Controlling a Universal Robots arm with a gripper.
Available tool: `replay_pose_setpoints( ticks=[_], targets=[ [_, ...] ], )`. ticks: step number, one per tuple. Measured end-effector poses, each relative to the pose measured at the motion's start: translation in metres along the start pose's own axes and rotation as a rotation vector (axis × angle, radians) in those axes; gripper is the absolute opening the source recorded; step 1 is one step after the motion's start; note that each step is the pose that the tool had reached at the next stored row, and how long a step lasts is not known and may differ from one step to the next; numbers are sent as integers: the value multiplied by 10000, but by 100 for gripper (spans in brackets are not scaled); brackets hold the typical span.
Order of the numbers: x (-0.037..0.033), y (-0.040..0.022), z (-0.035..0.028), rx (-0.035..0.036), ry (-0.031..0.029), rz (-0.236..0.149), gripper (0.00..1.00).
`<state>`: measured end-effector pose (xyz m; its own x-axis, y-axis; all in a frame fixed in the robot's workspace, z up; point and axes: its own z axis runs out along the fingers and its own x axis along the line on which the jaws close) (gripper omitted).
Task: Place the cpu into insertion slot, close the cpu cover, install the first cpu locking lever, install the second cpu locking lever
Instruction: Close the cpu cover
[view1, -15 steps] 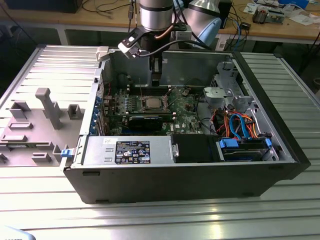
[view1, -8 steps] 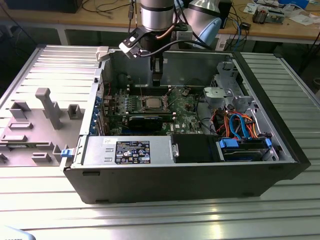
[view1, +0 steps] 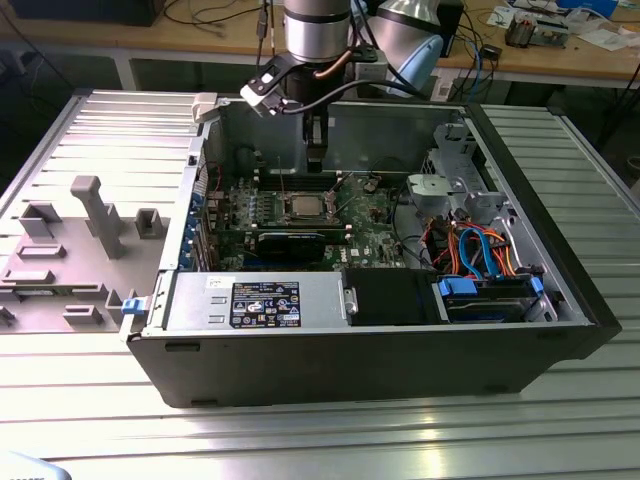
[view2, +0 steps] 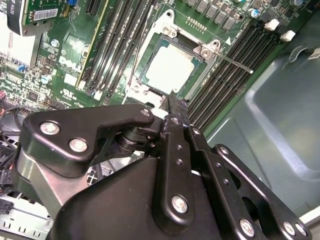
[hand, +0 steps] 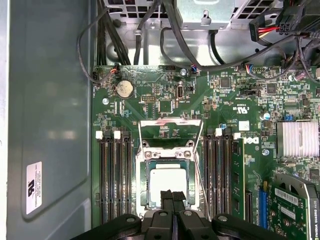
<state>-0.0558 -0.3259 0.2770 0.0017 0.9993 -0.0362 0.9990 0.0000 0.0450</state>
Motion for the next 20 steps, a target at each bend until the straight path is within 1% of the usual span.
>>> replay_pose_setpoints(
  ticks=[7, 8, 9, 20],
  targets=[
    [0, 19, 1, 0, -1, 0, 11],
    [0, 43, 2, 0, 0, 0, 11],
    [0, 52, 2, 0, 0, 0, 11],
    [0, 86, 4, 0, 0, 0, 11]
  ],
)
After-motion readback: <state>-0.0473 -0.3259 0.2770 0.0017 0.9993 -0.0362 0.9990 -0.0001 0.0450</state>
